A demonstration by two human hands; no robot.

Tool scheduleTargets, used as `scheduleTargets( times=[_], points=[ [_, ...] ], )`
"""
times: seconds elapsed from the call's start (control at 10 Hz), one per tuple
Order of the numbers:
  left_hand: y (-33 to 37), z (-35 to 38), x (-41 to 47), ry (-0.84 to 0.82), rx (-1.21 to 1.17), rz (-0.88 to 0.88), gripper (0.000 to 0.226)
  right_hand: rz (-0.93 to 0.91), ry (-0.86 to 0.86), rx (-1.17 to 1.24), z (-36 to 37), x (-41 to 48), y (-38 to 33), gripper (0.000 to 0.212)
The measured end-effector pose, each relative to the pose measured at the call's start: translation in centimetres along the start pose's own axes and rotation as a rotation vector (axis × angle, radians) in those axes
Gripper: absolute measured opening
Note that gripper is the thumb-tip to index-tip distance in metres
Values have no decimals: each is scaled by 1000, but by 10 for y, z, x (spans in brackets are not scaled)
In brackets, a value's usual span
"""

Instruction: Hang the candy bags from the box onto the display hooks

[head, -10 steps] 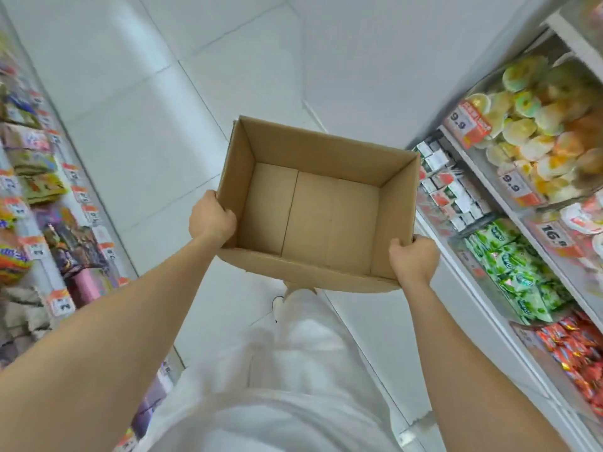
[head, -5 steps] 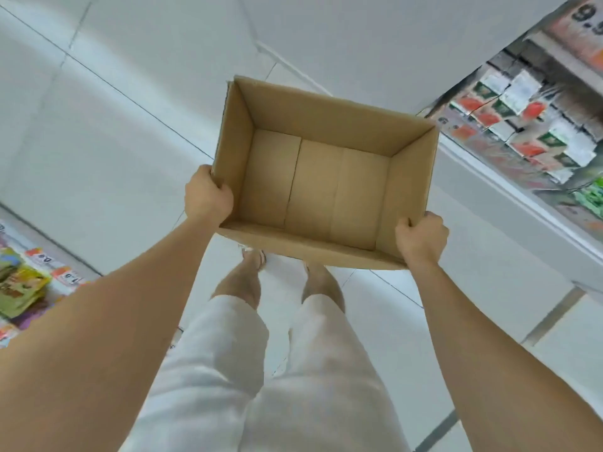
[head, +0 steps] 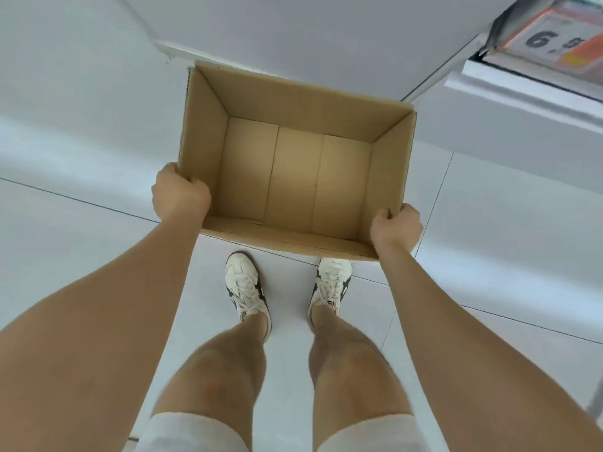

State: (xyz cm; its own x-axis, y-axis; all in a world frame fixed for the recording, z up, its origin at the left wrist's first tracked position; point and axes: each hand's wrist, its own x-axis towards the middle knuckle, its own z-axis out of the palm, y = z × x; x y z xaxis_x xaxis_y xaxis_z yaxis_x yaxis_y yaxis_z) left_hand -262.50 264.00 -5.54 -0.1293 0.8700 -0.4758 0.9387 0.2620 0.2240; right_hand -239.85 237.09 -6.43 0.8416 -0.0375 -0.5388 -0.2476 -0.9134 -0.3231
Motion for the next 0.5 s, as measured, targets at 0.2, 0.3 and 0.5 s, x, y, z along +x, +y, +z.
scheduleTargets(
  times=[0.2,0.3,0.5],
  points=[
    [-4,52,67,-65,40,53,23,-14,-53,-7,60,41,-5,10],
    [1,56,73,-149,97,108,37,15,-183,-129,61,49,-7,24],
    [8,19,14,-121,402,372,70,-21,-294,-368,11,12,-19,22]
  ],
)
